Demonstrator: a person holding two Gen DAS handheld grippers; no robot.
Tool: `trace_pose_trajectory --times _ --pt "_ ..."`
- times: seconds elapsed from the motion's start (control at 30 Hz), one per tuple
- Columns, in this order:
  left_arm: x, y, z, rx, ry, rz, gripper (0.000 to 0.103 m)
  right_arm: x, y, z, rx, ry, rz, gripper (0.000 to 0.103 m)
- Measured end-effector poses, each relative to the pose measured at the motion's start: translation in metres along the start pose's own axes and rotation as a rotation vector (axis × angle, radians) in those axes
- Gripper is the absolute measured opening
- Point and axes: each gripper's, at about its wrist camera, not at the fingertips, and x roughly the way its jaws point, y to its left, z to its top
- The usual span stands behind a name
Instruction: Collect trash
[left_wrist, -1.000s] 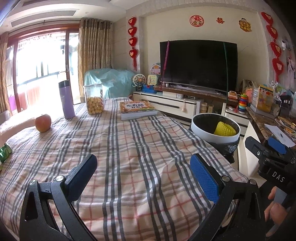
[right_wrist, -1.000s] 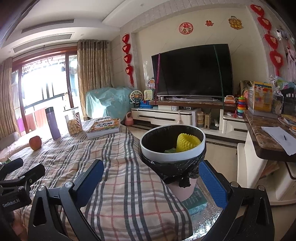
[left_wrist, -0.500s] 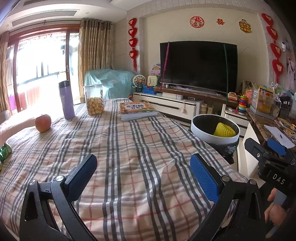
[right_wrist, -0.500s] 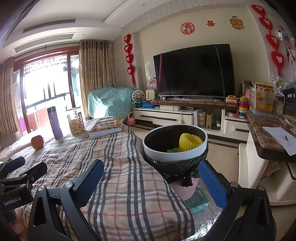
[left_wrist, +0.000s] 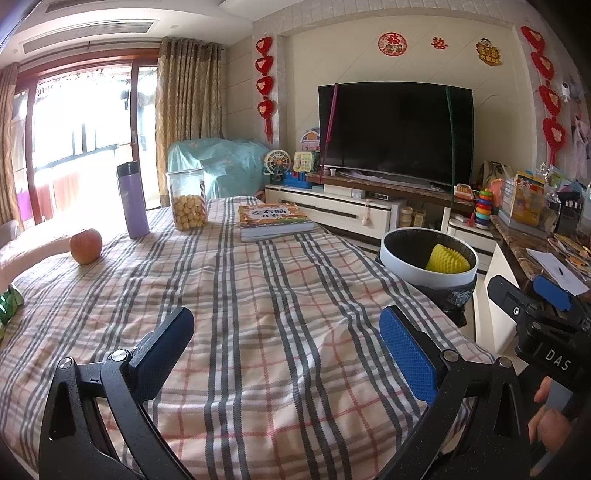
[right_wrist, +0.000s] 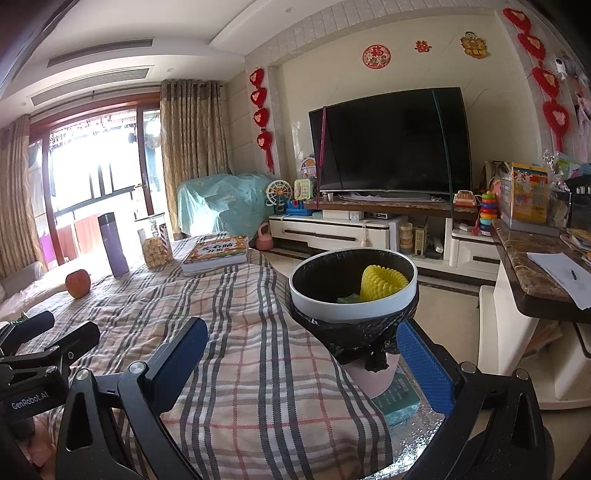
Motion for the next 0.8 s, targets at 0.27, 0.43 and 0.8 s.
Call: trace_pose_trajectory --times 0.27,0.43,0.8 --pt "-0.0001 0.0001 0.0000 0.001 0.000 0.001 0.103 -0.0013 0.0013 0.0012 -0.002 -0.001 0.004 0.103" --pt "0.0000 -0.0006 0.0003 0.003 0.001 0.000 0.103 -0.0018 0.0011 0.0021 0.000 -0.003 0.007 0.103" --pt "-0.0010 -0.0024 -0.0004 0.004 0.002 -0.002 0.103 -0.0028 0.0018 0.0023 0.000 -0.003 0.010 0.103"
